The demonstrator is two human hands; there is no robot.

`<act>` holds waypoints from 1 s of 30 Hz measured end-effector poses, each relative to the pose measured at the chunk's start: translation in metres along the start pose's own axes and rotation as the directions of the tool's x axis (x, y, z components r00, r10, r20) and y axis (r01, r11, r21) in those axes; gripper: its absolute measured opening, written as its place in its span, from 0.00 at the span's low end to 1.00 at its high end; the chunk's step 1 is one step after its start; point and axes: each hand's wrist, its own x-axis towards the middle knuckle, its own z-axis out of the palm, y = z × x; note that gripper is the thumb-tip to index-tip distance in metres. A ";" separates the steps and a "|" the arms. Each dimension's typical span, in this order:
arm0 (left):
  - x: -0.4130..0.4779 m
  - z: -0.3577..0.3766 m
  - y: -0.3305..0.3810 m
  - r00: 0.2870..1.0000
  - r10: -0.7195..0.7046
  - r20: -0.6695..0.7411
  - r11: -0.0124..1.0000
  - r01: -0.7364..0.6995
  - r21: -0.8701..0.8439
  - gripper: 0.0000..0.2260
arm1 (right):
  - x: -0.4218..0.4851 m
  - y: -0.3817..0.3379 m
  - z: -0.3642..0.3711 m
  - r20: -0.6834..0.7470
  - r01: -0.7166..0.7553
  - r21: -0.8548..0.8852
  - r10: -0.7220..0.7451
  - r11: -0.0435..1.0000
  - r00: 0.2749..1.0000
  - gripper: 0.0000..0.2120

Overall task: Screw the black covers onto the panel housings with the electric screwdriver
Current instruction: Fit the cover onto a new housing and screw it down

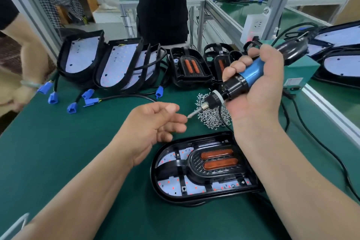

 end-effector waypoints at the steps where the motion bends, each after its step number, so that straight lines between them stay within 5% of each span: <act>1: 0.001 -0.001 -0.001 0.999 0.025 -0.040 0.999 -0.023 0.044 0.12 | 0.001 0.001 -0.003 -0.009 -0.005 -0.008 0.005 1.000 1.000 0.07; 7: 0.000 -0.001 -0.002 0.999 -0.031 -0.008 0.988 0.032 0.151 0.16 | 0.006 -0.001 -0.018 -0.048 0.006 -0.040 -0.008 0.999 0.999 0.06; 11: -0.001 -0.005 0.003 0.994 -0.111 0.019 0.993 0.110 0.047 0.12 | 0.008 -0.001 -0.024 -0.056 0.005 -0.052 -0.008 0.999 0.998 0.06; 18: -0.003 -0.005 0.007 0.997 -0.035 0.062 0.993 0.028 0.114 0.03 | 0.008 0.002 -0.028 -0.033 0.012 -0.080 -0.015 0.997 0.999 0.07; 30: -0.006 -0.003 -0.001 0.983 0.100 0.156 0.963 -0.135 0.233 0.11 | 0.004 -0.003 -0.020 0.015 0.067 -0.033 -0.067 0.997 0.998 0.07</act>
